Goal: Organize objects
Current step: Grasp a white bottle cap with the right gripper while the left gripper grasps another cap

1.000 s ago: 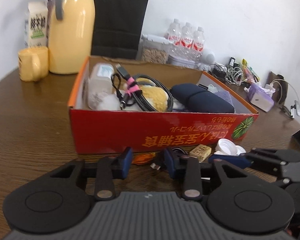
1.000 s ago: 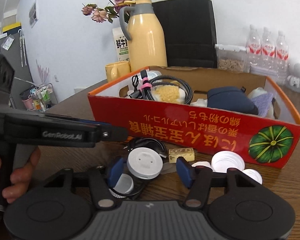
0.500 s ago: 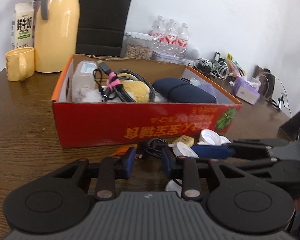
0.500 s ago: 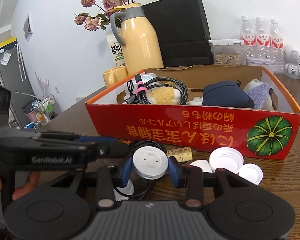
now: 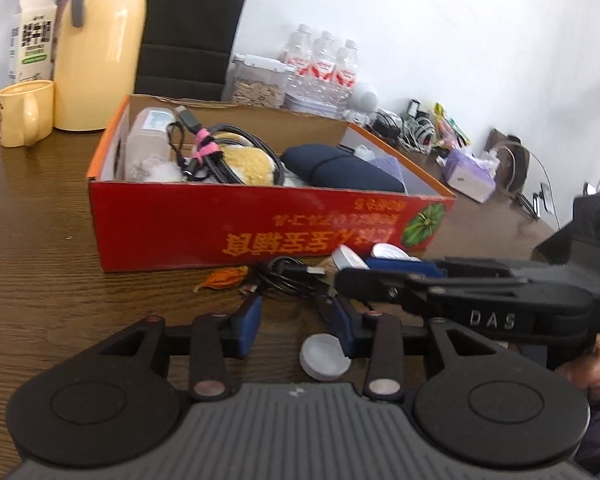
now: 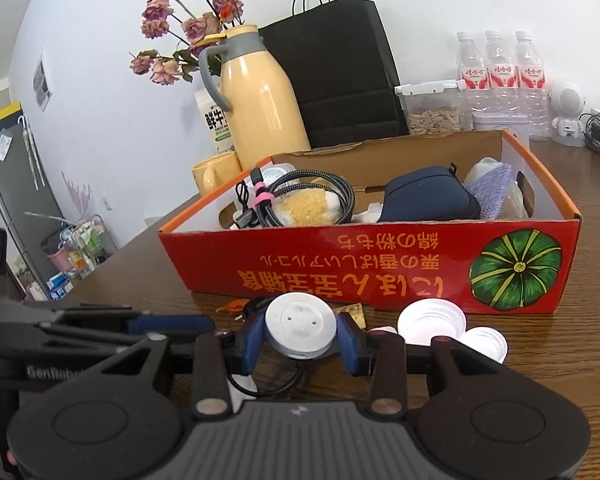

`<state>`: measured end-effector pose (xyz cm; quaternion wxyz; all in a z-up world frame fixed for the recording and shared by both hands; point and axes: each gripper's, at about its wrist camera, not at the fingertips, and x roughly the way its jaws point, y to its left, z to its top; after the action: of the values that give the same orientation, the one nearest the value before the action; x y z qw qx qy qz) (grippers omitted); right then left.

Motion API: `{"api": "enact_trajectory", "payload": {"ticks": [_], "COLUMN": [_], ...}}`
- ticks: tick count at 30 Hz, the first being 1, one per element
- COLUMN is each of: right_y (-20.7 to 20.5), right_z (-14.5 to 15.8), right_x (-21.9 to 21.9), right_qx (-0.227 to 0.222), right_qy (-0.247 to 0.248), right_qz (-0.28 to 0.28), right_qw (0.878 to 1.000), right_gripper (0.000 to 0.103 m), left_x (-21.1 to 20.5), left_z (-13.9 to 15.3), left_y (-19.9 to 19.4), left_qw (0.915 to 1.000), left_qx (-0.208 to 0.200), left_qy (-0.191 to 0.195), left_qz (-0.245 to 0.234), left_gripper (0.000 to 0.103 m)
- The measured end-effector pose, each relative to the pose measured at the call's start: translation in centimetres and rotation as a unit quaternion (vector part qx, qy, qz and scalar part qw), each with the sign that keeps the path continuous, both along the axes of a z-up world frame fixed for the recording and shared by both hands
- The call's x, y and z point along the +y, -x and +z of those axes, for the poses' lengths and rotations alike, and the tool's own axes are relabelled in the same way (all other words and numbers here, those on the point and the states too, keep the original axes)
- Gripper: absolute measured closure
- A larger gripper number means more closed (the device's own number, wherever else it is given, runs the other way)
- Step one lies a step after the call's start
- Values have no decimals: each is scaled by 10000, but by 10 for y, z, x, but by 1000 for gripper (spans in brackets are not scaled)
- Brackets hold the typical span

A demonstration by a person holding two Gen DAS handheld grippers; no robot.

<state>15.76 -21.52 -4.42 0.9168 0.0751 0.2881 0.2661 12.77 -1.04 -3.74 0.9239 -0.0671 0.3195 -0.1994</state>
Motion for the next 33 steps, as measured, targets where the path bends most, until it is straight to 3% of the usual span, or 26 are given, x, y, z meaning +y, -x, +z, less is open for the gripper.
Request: {"api": "enact_trajectory", "payload": {"ticks": [17, 19, 22, 26, 33], "right_y": [8, 7, 9, 12, 15], "right_z": [7, 8, 9, 10, 12], "right_x": [-7, -8, -8, -7, -13], "right_qx": [-239, -247, -278, -320, -470], "right_qy": [-372, -392, -416, -400, -381], "right_qz": [37, 61, 106, 103, -207], "right_qw": [9990, 9989, 9987, 9986, 9980], "right_gripper": [65, 65, 65, 65, 65], "left_x": [-4, -6, -9, -8, -2], "left_z": [-5, -6, -8, -4, 8], "left_y": [-8, -10, -14, -9, 3], "left_qw": [9988, 9985, 9977, 9983, 9979], "left_qx": [318, 366, 468, 245, -161], "left_qy": [372, 404, 488, 531, 532], "left_qz": [-47, -78, -105, 38, 346], "left_gripper": [69, 73, 91, 99, 99]}}
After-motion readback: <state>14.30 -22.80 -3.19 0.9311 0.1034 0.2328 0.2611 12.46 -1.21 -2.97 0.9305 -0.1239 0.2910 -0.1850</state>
